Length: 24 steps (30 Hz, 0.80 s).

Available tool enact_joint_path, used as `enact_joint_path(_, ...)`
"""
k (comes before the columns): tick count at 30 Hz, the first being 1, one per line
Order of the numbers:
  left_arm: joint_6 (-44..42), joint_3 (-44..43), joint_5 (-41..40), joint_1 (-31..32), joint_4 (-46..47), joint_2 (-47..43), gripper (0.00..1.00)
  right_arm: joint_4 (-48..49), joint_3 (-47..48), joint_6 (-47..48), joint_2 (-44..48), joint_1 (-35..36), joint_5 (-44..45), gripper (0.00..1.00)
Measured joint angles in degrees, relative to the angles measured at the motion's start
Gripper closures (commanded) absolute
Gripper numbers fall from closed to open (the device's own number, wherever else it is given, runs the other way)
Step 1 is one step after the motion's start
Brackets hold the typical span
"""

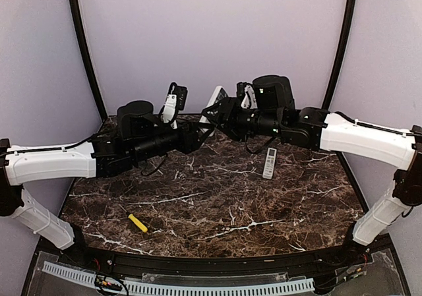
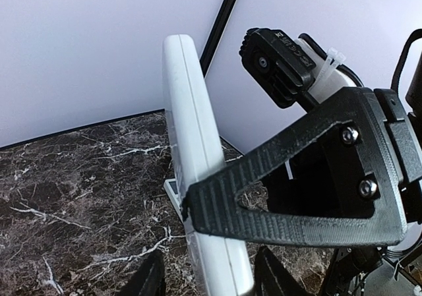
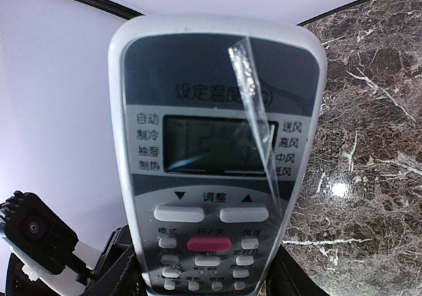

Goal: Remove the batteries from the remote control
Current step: Pass from the right arm to the left

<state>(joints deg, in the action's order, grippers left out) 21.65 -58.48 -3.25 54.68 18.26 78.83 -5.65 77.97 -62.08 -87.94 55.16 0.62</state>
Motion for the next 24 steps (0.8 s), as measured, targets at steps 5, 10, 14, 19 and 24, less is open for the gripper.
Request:
enact_joint_path(5,0.6,-0.5,-0.5,0.0,-0.1,0.9,0.7,0.0,0.0,-0.4,0.0,0.0,0.0,0.99)
enact_joint_path(10,1.0,-0.6,-0.7,0.3,0.0,1.0,0.85,-0.2,0.0,-0.9,0.0,0.0,0.1,0.95)
enact_joint_path(14,-0.2,-0.6,-2.0,0.5,-1.1,1.2,0.97,-0.8,0.0,-1.8,-0.4,0.1,0.9,0.87)
enact_joint_path(19,-0.2,-0.7,-2.2,0.5,-1.5,1.2,1.0,-0.8,-0.1,-2.2,-0.6,0.2,1.1,0.65)
enact_joint_path(24,0.0,-0.7,-2.2,0.5,-2.3,1.2,1.0,-0.4,-1.0,-2.1,-0.4,0.1,2.2,0.15)
